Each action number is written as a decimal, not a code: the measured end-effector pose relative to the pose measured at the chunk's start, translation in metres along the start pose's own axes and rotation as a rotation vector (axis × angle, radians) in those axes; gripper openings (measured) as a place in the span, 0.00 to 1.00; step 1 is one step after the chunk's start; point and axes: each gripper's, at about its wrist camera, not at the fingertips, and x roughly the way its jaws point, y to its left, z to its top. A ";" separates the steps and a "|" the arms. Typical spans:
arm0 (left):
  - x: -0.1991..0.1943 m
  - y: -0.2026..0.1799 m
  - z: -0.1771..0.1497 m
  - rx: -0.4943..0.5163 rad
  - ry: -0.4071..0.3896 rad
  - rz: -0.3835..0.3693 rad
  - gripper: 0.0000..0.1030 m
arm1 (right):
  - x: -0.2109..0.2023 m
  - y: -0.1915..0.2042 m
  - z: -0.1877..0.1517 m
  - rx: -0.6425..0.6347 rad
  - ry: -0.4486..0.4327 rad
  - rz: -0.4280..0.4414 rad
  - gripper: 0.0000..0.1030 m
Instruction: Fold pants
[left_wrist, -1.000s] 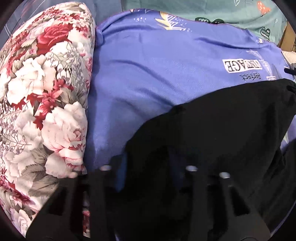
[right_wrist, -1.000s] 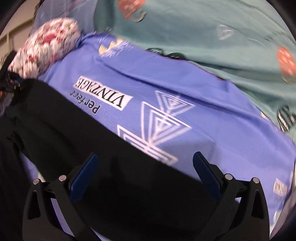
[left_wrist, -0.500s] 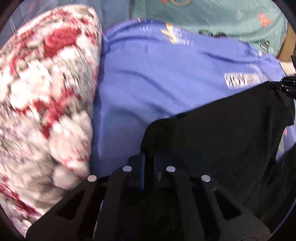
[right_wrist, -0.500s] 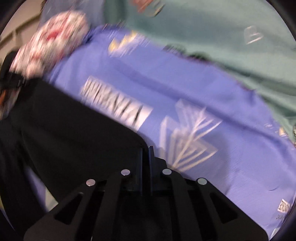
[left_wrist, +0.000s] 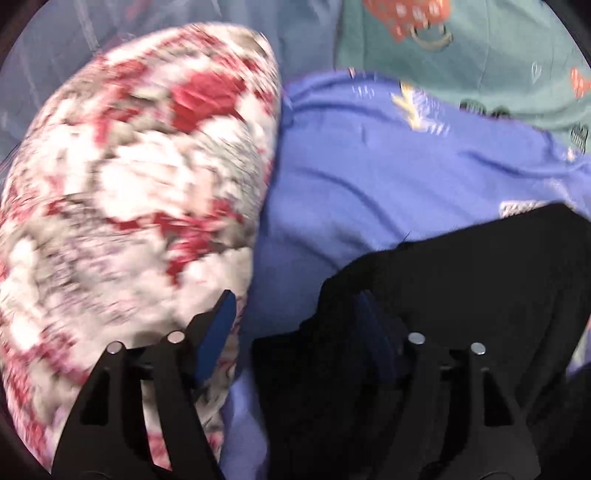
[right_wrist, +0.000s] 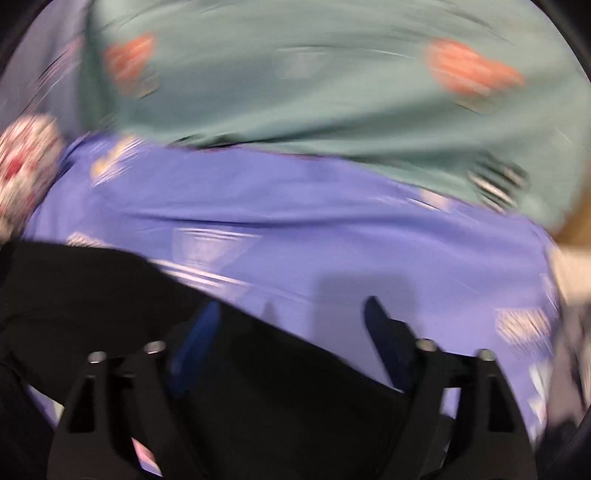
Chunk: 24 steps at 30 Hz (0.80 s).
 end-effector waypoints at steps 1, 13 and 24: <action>-0.010 0.002 -0.003 -0.016 -0.019 -0.017 0.72 | -0.007 -0.025 -0.007 0.043 0.011 -0.026 0.82; -0.030 -0.029 -0.061 -0.082 0.065 -0.106 0.80 | 0.041 -0.089 -0.067 0.116 0.234 -0.039 0.53; -0.022 -0.014 -0.049 -0.097 0.055 -0.049 0.81 | 0.052 -0.092 -0.019 -0.006 0.084 -0.353 0.44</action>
